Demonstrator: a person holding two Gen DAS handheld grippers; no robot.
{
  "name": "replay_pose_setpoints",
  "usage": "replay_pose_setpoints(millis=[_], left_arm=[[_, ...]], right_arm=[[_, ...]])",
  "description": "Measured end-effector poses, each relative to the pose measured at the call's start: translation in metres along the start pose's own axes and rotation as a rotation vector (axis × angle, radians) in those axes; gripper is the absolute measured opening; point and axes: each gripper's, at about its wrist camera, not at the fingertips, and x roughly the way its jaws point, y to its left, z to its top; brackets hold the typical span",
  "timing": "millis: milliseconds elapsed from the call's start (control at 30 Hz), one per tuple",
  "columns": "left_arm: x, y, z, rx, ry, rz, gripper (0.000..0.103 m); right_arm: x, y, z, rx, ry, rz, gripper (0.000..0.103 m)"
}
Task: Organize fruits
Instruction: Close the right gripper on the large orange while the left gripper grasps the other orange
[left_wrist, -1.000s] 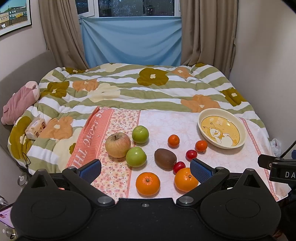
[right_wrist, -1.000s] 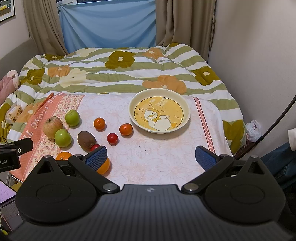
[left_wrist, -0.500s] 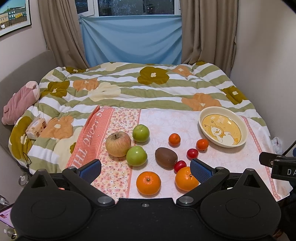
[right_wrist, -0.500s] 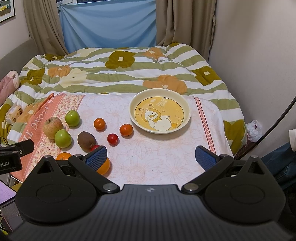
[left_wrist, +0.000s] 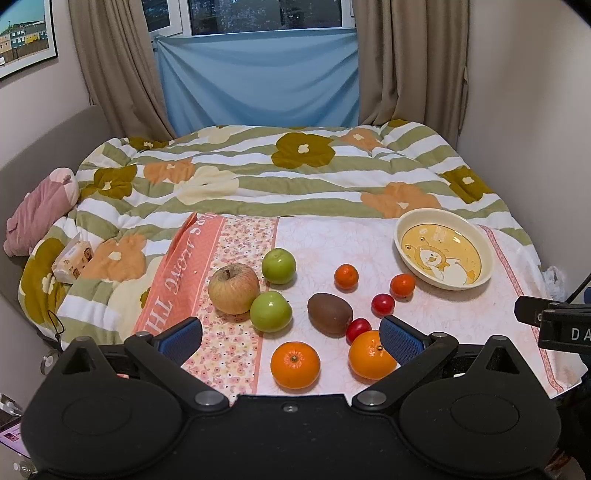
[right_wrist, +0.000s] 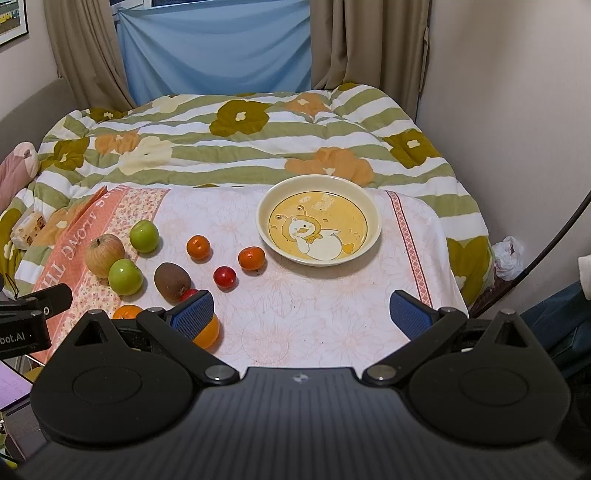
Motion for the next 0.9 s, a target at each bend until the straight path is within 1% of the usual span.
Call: replay_pose_setpoints(millis=[400,567,733,800,900], left_arm=[[-0.003,-0.003,0.001,0.004,-0.010,-0.008,0.103],[-0.004,-0.007,0.003,0.018,0.002,0.010,0.103],[0.006,-0.007,-0.004,0.004,0.021,0.046,0.103],[0.012,-0.006,-0.010,0.006,0.020,0.056,0.103],[0.027,-0.002,-0.019,0.035,0.035,0.060,0.103]], right_arm=[[0.004,-0.001,0.001,0.002,0.007,0.009,0.103],[0.014,-0.003,0.005,-0.017,0.027,0.061,0.103],[0.027,-0.001,0.006,-0.085,-0.003,0.092,0.103],[0.035,0.002,0.002,-0.110,-0.016,0.131,0.103],[0.050,0.005,-0.003,-0.126,0.000,0.192,0.103]])
